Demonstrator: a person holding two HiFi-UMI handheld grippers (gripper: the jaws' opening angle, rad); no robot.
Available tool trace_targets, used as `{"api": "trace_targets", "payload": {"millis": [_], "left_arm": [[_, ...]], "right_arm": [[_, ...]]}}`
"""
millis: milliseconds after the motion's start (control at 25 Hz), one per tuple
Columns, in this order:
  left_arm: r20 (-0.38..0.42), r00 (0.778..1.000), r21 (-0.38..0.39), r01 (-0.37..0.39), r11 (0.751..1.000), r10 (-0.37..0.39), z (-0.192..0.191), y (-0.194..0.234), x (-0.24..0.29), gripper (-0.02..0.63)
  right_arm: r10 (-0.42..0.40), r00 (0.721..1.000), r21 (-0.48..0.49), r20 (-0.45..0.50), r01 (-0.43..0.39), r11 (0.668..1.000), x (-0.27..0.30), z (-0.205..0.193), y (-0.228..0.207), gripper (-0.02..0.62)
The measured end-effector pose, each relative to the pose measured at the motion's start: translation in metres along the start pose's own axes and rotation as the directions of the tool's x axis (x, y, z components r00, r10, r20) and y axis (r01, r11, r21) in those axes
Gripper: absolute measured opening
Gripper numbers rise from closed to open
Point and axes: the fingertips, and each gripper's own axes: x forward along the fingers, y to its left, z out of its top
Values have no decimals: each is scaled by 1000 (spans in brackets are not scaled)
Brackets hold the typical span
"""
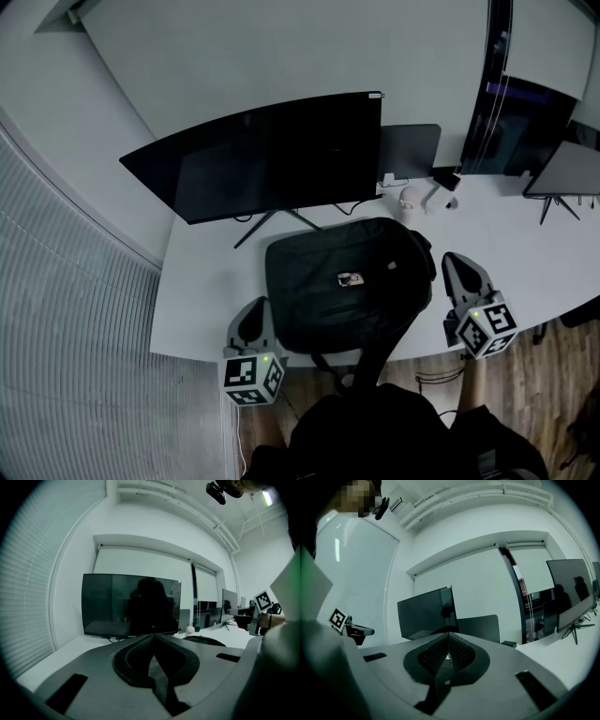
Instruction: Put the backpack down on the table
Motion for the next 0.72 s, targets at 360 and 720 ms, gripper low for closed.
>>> {"api": "trace_targets", "payload": {"millis": [360, 720], "left_arm": [[5, 1000, 4, 2, 1000, -2, -2, 0, -2, 17], [1, 1000, -5, -26, 1000, 26, -4, 7, -6, 15]], "right_arm": [[8, 1000, -12, 2, -8, 1000, 0, -1, 4, 14], [8, 1000, -10, -3, -8, 1000, 2, -4, -1, 14]]}}
